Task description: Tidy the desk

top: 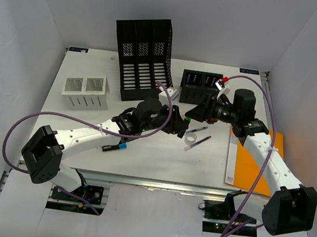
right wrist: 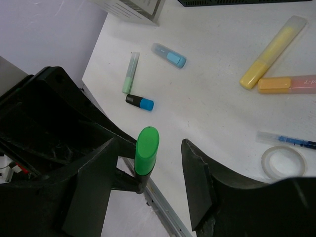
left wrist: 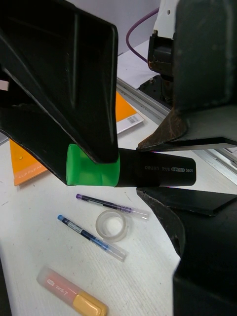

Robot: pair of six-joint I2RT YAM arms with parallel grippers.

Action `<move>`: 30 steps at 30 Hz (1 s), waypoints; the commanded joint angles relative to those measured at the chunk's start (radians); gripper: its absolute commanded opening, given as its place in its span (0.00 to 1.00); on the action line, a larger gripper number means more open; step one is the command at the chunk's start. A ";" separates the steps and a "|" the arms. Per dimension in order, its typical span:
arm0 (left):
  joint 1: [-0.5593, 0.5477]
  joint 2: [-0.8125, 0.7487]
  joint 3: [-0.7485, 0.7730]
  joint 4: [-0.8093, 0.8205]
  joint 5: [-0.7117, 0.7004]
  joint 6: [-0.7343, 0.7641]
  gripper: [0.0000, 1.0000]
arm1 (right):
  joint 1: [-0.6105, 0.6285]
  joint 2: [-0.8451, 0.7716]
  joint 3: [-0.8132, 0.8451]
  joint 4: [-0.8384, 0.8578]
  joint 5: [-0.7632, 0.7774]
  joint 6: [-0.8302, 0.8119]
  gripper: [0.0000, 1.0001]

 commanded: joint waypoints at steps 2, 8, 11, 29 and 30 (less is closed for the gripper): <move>-0.007 0.001 0.059 0.018 -0.021 0.015 0.07 | 0.015 -0.018 -0.024 0.054 0.011 0.014 0.58; -0.013 0.021 0.078 0.015 -0.018 0.024 0.08 | 0.022 -0.005 -0.030 0.067 0.000 0.017 0.50; -0.013 0.025 0.078 0.015 -0.016 0.024 0.08 | 0.022 0.004 -0.027 0.074 -0.006 0.017 0.41; -0.015 -0.161 0.014 -0.101 -0.091 0.032 0.98 | 0.030 0.081 0.119 0.029 -0.086 -0.151 0.08; -0.015 -0.202 -0.006 -0.123 -0.093 0.036 0.98 | 0.034 0.100 0.153 0.012 -0.085 -0.180 0.08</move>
